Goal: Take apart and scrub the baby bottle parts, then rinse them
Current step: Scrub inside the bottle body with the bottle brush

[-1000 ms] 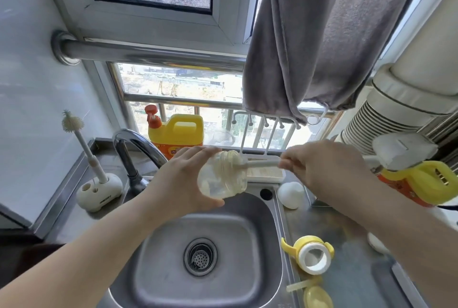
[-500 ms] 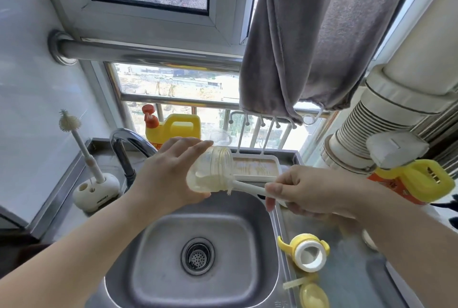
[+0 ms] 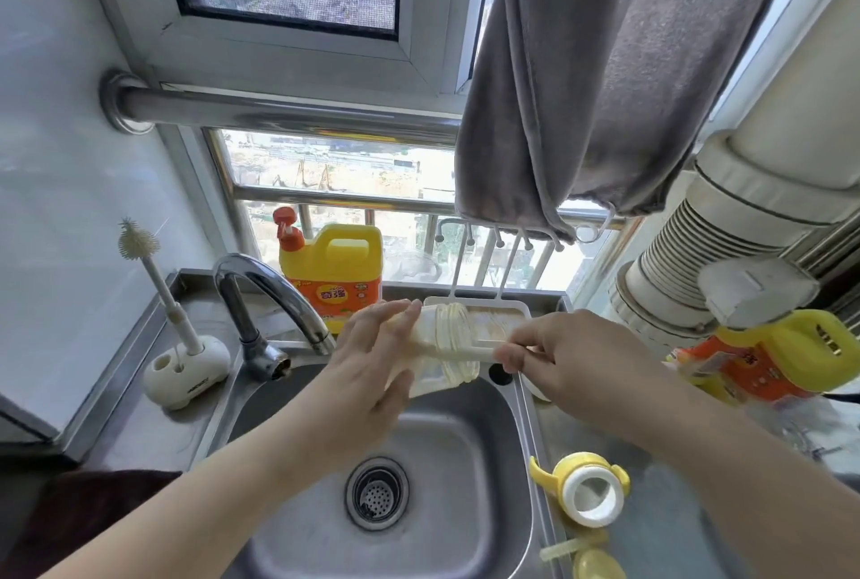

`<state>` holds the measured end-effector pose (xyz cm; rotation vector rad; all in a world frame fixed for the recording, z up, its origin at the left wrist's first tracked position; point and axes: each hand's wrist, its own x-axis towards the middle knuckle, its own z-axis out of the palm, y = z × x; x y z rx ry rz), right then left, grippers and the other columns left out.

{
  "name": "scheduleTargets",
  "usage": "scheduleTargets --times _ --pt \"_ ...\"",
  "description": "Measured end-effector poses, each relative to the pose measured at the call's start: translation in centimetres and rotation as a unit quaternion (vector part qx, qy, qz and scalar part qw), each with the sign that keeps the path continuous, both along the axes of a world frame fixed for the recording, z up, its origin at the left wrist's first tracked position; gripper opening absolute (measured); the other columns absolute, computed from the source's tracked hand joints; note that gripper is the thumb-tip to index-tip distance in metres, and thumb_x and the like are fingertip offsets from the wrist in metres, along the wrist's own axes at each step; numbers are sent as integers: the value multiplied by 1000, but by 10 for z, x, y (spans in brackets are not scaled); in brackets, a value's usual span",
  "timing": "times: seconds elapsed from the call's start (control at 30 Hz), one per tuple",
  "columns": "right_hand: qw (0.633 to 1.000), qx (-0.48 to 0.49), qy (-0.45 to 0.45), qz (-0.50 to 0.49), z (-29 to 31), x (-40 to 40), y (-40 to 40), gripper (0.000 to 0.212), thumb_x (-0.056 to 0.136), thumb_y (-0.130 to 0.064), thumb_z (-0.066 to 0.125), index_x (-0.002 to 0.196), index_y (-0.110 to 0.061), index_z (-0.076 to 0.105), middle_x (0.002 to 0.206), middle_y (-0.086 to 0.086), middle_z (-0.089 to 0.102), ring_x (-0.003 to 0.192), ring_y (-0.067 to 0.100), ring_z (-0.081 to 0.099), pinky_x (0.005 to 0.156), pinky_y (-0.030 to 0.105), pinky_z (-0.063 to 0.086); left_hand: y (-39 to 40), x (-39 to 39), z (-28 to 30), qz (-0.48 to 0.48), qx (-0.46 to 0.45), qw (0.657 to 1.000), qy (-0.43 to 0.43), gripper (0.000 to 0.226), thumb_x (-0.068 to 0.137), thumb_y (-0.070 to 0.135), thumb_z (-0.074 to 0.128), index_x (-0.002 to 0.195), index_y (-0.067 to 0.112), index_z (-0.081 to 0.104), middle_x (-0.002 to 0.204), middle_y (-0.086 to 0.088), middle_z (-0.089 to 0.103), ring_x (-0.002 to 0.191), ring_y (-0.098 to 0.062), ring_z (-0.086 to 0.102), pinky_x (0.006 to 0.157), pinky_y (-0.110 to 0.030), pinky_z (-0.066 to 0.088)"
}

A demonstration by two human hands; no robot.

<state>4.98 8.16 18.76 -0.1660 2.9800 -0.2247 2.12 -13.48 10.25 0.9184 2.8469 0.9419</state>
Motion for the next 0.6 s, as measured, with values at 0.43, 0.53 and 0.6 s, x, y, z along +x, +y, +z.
scheduleTargets --times 0.43,0.53,0.6 --pt "996 74 -53 -8 17 -4 6 32 95 -49 42 94 -26 63 71 -6 52 64 11 48 53 24 32 -1 -19 21 -11 -53 999 -3 98 65 46 79 145 37 23 135 21 34 126 0 29 103 -17 28" --pt "968 191 155 40 15 -9 1 22 94 -43 50 80 -27 55 64 -7 43 63 19 49 47 22 17 -1 -22 17 -2 -42 999 15 99 64 45 80 146 34 25 137 15 39 124 -4 31 102 -19 27" --pt "976 150 156 32 8 -9 -10 19 96 -39 49 85 -27 59 69 -5 47 63 19 51 46 23 20 -4 -28 20 18 -26 998 47 99 61 41 84 144 29 33 136 6 45 122 -11 38 102 -27 34"
